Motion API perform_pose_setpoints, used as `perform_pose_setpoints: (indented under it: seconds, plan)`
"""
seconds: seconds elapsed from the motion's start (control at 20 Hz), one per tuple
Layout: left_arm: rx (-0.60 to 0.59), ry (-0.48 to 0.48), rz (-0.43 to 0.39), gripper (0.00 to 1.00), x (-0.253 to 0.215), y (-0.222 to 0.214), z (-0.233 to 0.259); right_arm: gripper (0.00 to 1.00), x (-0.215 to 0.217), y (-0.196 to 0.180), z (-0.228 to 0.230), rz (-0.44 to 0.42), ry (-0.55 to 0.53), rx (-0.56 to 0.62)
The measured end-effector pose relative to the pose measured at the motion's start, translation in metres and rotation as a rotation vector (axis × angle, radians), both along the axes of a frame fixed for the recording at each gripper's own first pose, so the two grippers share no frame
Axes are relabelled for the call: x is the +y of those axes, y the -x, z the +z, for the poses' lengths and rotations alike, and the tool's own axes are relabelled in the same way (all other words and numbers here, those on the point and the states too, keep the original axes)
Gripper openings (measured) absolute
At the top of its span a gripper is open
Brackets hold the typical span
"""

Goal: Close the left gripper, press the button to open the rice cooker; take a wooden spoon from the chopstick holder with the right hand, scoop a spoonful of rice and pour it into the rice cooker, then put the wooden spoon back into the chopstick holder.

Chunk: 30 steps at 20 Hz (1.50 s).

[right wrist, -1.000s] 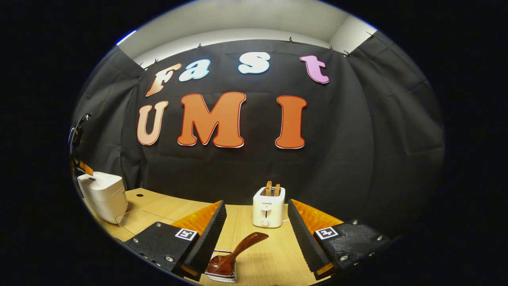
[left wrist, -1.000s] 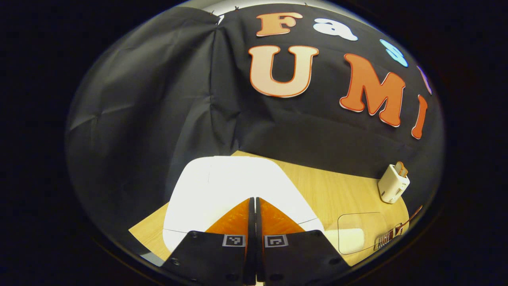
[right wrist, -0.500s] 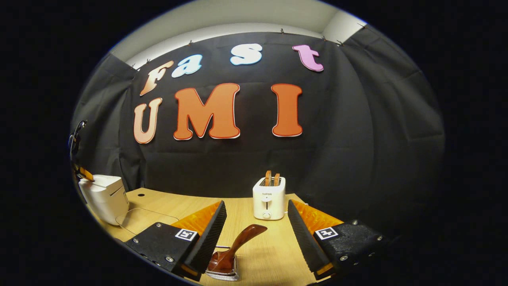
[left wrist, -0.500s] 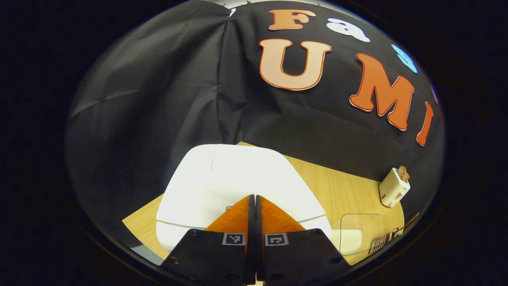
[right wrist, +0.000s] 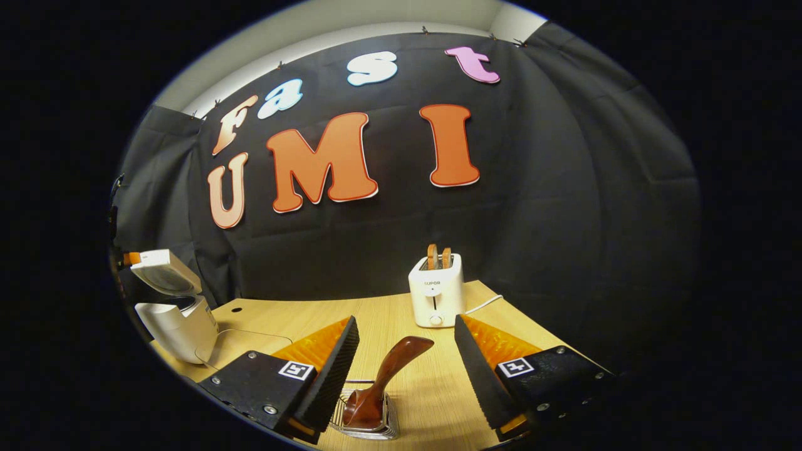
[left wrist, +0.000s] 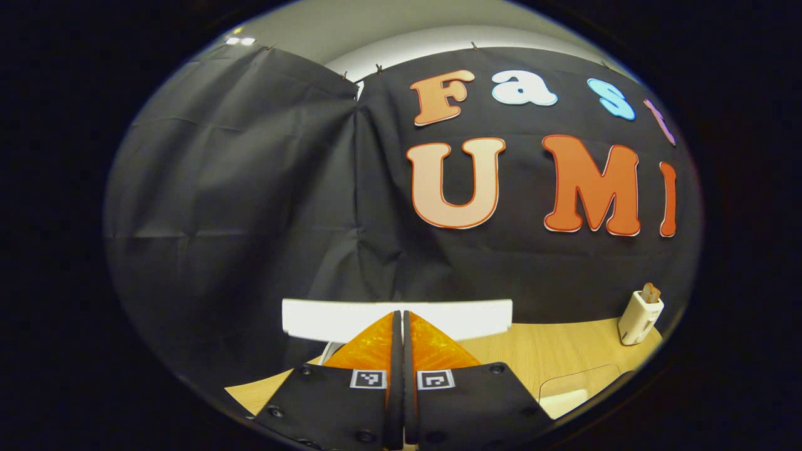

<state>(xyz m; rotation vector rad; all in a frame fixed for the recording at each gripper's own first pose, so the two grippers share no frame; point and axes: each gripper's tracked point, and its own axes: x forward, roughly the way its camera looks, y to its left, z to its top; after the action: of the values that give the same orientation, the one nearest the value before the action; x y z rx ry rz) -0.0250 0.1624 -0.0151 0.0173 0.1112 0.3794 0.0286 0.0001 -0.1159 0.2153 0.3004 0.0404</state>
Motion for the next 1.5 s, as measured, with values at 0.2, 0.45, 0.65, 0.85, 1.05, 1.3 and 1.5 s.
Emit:
perform_pose_setpoints:
  seconds: [0.2, 0.45, 0.65, 0.85, 1.05, 1.3, 1.5]
  plan:
    - [-0.002, -0.010, -0.015, 0.03, -0.006, 0.003, -0.004, 0.90, -0.001, -0.010, -0.025, -0.015, -0.045, 0.060]
    - [0.022, 0.012, -0.018, 0.04, -0.005, 0.005, -0.020, 0.78, 0.007, -0.011, -0.045, -0.014, -0.214, 0.127]
    - [0.035, 0.013, -0.048, 0.05, -0.014, 0.005, -0.027, 0.48, 0.015, -0.016, -0.042, -0.014, -0.289, 0.125]
    - [0.044, -0.008, -0.061, 0.14, -0.017, 0.006, -0.031, 0.37, 0.018, -0.010, -0.040, -0.021, -0.348, 0.126]
    - [0.034, -0.014, -0.083, 0.19, -0.023, 0.008, -0.028, 0.27, 0.029, 0.000, -0.029, 0.001, -0.376, 0.103]
    - [0.037, -0.041, -0.113, 0.29, -0.032, 0.005, -0.031, 0.25, 0.033, 0.021, -0.017, 0.018, -0.325, 0.055]
    - [0.049, -0.043, -0.148, 0.31, -0.048, 0.002, -0.039, 0.25, 0.031, 0.033, -0.015, 0.036, -0.326, 0.041]
